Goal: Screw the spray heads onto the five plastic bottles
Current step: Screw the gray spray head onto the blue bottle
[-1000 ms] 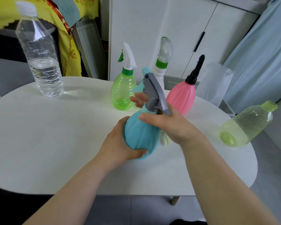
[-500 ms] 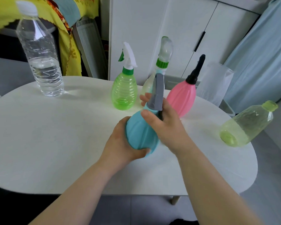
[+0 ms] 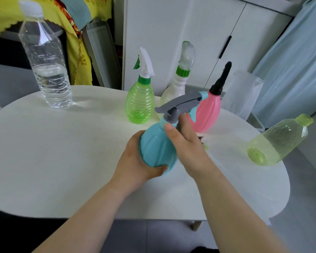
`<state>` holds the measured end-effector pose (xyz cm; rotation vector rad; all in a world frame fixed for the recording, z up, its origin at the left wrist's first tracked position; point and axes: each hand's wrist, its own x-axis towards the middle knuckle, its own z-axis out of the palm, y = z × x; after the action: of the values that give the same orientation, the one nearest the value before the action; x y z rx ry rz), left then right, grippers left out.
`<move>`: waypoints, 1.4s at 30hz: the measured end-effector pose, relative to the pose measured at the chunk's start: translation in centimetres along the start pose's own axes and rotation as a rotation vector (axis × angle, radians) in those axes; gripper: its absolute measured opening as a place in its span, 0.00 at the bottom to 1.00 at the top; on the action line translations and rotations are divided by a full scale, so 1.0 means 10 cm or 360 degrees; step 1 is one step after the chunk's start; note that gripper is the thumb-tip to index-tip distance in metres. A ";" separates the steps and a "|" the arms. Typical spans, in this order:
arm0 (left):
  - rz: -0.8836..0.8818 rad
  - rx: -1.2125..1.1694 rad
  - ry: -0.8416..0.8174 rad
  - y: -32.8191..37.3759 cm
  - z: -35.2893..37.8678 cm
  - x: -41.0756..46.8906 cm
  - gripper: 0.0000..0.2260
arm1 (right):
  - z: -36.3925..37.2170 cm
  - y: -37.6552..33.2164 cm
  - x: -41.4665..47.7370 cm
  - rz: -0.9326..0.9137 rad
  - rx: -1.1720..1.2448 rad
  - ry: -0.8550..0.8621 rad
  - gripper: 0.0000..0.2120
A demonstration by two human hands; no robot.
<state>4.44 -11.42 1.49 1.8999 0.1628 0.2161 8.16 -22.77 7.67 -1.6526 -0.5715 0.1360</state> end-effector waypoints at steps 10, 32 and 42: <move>0.0017 -0.0059 -0.0086 0.00 -0.05 0.01 0.37 | 0.09 0.12 0.04 0.0052 0.0036 0.0405 0.16; 0.0007 -0.0122 -0.0282 0.01 -0.12 0.06 0.31 | -0.09 -0.05 0.04 0.0081 0.0209 0.0042 0.07; 0.0068 -0.0027 -0.0268 0.05 -0.12 0.04 0.32 | -0.11 -0.04 0.06 0.0041 0.0258 0.0024 0.15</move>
<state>4.53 -10.39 2.36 1.8961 0.0068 0.0852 8.99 -23.44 8.42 -1.5029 -0.5146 0.1839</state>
